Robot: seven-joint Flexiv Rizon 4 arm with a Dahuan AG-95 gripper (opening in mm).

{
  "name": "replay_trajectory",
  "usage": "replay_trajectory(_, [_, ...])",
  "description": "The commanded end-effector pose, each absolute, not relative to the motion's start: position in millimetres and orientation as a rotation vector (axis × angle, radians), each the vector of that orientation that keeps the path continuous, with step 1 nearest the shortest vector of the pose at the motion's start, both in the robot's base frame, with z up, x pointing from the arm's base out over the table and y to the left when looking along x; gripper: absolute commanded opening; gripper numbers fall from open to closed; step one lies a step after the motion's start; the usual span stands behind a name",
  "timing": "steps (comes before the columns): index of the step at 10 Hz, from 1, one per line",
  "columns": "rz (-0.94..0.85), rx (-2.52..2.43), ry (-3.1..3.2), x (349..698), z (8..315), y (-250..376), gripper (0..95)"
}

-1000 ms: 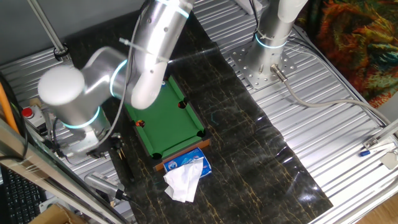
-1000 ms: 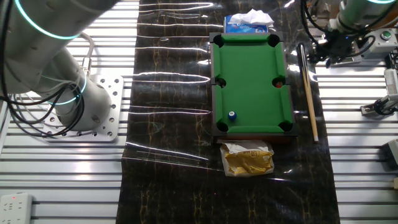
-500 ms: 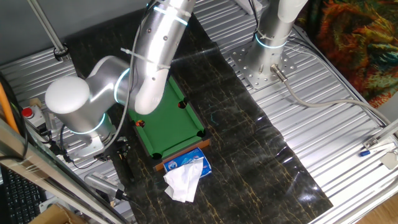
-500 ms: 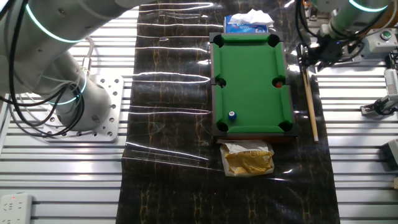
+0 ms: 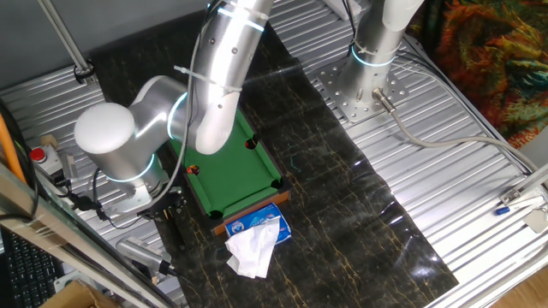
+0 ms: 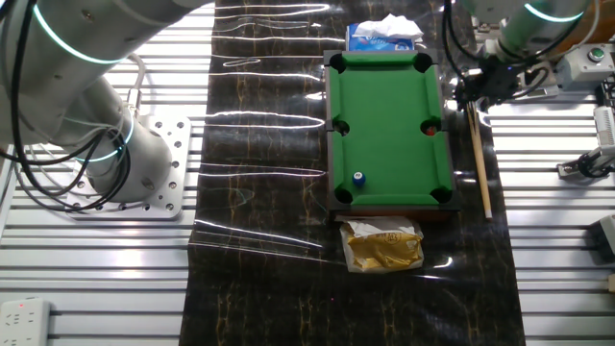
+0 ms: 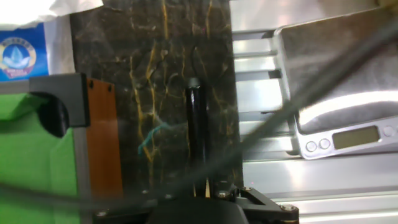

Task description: Hit the pool ball

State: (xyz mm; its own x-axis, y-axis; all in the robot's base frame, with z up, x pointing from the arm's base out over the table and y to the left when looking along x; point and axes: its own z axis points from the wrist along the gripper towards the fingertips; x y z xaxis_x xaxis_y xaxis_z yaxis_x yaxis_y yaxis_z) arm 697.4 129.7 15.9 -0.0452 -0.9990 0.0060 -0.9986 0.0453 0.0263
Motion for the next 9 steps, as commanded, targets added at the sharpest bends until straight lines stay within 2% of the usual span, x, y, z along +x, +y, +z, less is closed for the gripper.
replay_trajectory(1, [-0.026,2.159,-2.262,691.3,9.0,127.2,38.0])
replay_trajectory(3, [-0.008,2.158,-2.276,689.7,7.4,127.4,0.0])
replay_trajectory(5, [0.019,2.181,-2.276,690.6,10.8,127.4,0.0])
replay_trajectory(9, [0.048,2.177,-2.294,700.5,60.3,126.3,0.0])
